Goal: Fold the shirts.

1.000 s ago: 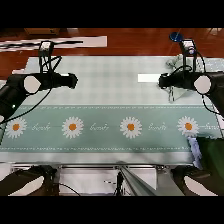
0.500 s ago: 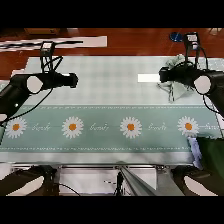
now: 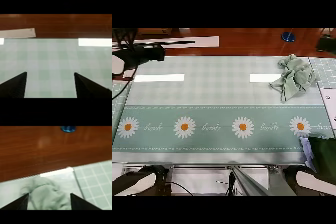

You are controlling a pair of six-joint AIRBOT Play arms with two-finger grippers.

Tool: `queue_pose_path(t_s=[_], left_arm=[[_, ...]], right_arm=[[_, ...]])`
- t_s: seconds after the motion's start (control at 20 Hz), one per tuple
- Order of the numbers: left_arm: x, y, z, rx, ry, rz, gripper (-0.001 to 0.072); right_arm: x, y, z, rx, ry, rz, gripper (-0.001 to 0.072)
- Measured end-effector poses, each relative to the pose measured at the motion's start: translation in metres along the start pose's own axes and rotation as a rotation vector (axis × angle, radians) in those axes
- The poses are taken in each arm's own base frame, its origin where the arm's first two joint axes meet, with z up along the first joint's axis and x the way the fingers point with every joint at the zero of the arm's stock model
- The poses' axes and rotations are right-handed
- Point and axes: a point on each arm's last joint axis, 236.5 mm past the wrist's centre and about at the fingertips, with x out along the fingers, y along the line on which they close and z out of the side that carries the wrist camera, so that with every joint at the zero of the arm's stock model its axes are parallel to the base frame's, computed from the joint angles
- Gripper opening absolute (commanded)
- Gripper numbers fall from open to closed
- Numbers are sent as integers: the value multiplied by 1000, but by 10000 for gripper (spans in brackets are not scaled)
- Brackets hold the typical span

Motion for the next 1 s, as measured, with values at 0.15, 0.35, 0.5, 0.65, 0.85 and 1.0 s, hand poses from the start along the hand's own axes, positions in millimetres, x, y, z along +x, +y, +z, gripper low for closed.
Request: queue_pose_path(t_s=[0.15, 0.35, 0.5, 0.65, 0.85, 1.0], left_arm=[[-6, 13, -21, -14, 114, 16, 720], [-18, 11, -65, -21, 313, 2, 720], [-25, 7, -82, -20, 396, -8, 720], [-28, 3, -91, -19, 435, -20, 720], [-29, -8, -97, -13, 461, -43, 720], [-29, -15, -100, -6, 472, -57, 720]], right_arm=[[30, -46, -26, 102, 100, -49, 586], [67, -59, -82, 142, 252, -30, 586], [88, -51, -122, 185, 350, 17, 586], [101, -37, -158, 209, 440, 78, 586], [111, -25, -195, 232, 531, 126, 419], [116, -10, -210, 222, 563, 156, 30]])
